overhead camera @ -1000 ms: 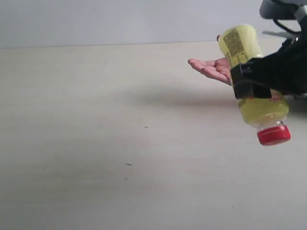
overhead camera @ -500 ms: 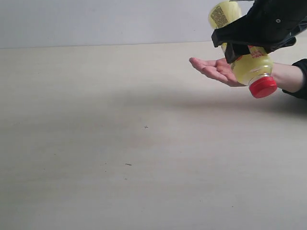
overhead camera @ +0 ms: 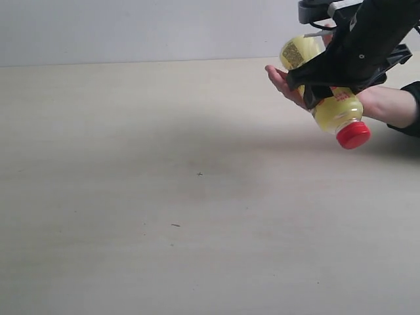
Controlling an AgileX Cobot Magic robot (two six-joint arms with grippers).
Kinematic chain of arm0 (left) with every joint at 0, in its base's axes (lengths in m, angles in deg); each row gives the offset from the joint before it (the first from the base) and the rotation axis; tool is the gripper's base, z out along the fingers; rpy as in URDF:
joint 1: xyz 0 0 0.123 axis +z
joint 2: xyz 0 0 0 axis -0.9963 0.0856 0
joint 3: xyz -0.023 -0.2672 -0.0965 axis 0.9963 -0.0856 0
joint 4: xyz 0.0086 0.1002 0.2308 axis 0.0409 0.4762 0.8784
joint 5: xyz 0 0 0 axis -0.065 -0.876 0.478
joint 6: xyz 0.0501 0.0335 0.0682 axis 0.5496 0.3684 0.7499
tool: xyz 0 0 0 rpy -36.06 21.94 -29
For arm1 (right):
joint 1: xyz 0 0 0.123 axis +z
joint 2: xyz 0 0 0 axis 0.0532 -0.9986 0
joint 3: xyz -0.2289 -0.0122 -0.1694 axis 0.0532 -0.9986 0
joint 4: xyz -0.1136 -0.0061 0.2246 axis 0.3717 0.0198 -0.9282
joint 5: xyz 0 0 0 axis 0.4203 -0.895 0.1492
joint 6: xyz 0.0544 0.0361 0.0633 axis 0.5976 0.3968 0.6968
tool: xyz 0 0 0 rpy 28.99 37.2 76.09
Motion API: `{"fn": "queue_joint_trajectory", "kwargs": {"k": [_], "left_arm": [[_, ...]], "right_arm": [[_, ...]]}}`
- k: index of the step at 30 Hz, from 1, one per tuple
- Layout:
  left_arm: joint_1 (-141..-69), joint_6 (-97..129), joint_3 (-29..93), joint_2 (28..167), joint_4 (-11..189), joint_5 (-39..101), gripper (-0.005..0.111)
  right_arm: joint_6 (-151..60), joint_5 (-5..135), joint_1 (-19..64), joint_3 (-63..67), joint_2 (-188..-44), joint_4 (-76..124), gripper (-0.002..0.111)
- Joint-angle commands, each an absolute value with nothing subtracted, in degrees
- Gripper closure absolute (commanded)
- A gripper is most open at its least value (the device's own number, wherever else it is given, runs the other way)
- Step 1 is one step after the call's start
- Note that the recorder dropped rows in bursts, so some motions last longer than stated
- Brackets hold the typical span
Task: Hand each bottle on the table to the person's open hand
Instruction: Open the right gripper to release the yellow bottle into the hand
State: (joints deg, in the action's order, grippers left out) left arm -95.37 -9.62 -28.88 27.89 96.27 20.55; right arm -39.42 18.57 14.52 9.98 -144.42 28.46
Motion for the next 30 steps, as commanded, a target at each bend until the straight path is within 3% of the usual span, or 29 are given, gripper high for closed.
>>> {"fn": "queue_joint_trajectory", "kwargs": {"k": [1, 5, 7, 15, 18, 23, 30], "left_arm": [[-95.31, -9.85, -28.88, 27.57, 96.67, 20.9, 0.107], [-95.31, -9.85, -28.88, 27.57, 96.67, 20.9, 0.107], [-95.31, -9.85, -28.88, 27.57, 96.67, 20.9, 0.107], [-95.31, -9.85, -28.88, 27.57, 96.67, 20.9, 0.107], [-95.31, -9.85, -28.88, 27.57, 96.67, 20.9, 0.107], [-95.31, -9.85, -28.88, 27.57, 96.67, 20.9, 0.107], [-95.31, -9.85, -28.88, 27.57, 96.67, 20.9, 0.107]], "right_arm": [[-39.96, 19.8, 14.28, 10.4, -145.68, 28.37, 0.108], [-39.96, 21.16, 14.28, 10.4, -145.68, 28.52, 0.107], [-39.83, 21.6, 14.28, 10.4, -145.68, 28.52, 0.1], [-39.83, 22.04, 14.28, 10.4, -145.68, 28.52, 0.045], [-39.83, 22.04, 14.28, 10.4, -145.68, 28.52, 0.03], [-39.83, 22.13, 14.28, 10.4, -145.3, 28.65, 0.021], [-38.69, 22.03, 14.28, 10.4, -139.42, 28.38, 0.02]]}}
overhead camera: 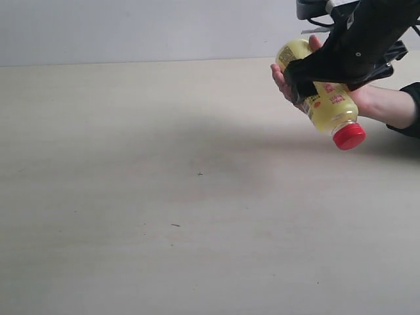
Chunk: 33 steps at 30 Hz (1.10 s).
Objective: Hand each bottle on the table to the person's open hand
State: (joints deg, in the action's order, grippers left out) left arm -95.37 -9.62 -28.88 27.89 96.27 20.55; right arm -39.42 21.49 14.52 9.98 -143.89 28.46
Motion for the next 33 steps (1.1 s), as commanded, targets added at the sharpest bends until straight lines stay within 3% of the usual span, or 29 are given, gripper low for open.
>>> {"fn": "queue_joint_trajectory", "kwargs": {"k": [1, 6, 10, 26, 33], "left_arm": [[-95.31, -9.85, -28.88, 27.57, 96.67, 20.9, 0.107], [-95.31, -9.85, -28.88, 27.57, 96.67, 20.9, 0.107], [-95.31, -9.85, -28.88, 27.57, 96.67, 20.9, 0.107], [-95.31, -9.85, -28.88, 27.57, 96.67, 20.9, 0.107], [-95.31, -9.85, -28.88, 27.57, 96.67, 20.9, 0.107]], "right_arm": [[-38.68, 22.03, 14.28, 10.4, -138.36, 28.17, 0.02], [-38.0, 18.0, 14.28, 10.4, -131.5, 26.98, 0.02], [-37.77, 12.46, 14.28, 10.4, -126.38, 26.81, 0.027], [-37.89, 9.43, 14.28, -4.23, -99.36, 25.67, 0.107], [-38.82, 9.43, 14.28, -7.0, -80.99, 21.42, 0.108]]}}
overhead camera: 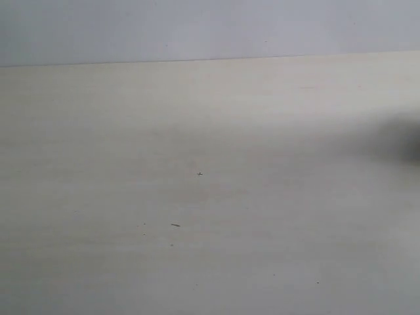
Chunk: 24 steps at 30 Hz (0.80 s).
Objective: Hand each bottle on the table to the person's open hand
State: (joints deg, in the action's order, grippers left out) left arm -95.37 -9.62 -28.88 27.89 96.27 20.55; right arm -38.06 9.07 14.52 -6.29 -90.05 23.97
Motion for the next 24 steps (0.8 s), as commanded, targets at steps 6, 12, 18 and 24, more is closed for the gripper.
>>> {"fn": "queue_joint_trajectory", "kwargs": {"k": [6, 12, 18, 24], "left_arm": [[-95.31, -9.85, -28.88, 27.57, 96.67, 20.9, 0.107], [-95.31, -9.85, -28.88, 27.57, 96.67, 20.9, 0.107], [-95.31, -9.85, -28.88, 27.57, 96.67, 20.9, 0.107], [-95.31, -9.85, -28.88, 27.57, 96.67, 20.69, 0.107]], "right_arm": [[-41.5, 6.18, 14.28, -9.37, -67.24, 15.92, 0.108], [-40.88, 9.97, 14.28, -17.55, -51.95, 16.46, 0.108], [-38.7, 9.51, 14.28, -23.59, -44.26, 16.07, 0.108], [-36.77, 2.26, 14.28, -23.81, -44.26, 13.92, 0.108]]}}
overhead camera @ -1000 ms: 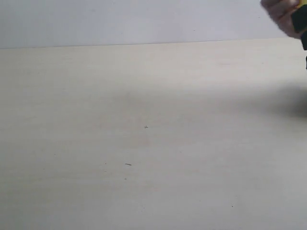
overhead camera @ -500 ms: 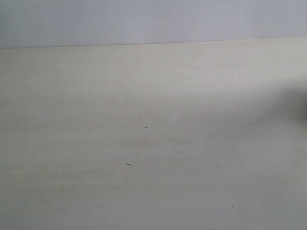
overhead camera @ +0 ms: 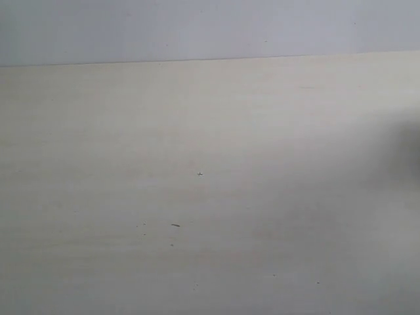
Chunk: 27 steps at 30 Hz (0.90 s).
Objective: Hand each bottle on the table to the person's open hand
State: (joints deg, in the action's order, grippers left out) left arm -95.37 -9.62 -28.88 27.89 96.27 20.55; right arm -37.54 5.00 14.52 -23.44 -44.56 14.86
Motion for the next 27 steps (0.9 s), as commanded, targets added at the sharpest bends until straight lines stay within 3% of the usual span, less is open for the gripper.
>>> {"fn": "queue_joint_trajectory", "kwargs": {"k": [1, 16, 20, 27], "left_arm": [[-95.31, -9.85, -28.88, 27.57, 96.67, 20.69, 0.107], [-95.31, -9.85, -28.88, 27.57, 96.67, 20.69, 0.107], [-95.31, -9.85, -28.88, 27.57, 96.67, 20.69, 0.107], [-95.31, -9.85, -28.88, 27.57, 96.67, 20.71, 0.107]], "right_arm": [[-36.77, 2.26, 14.28, -23.81, -44.26, 13.92, 0.108], [-36.9, 3.43, 14.28, -23.81, -44.26, 15.13, 0.108], [-37.82, 17.4, 14.28, -27.14, -44.26, 18.14, 0.108], [-38.5, 45.02, 13.63, -46.77, -44.26, 22.31, 0.108]]}}
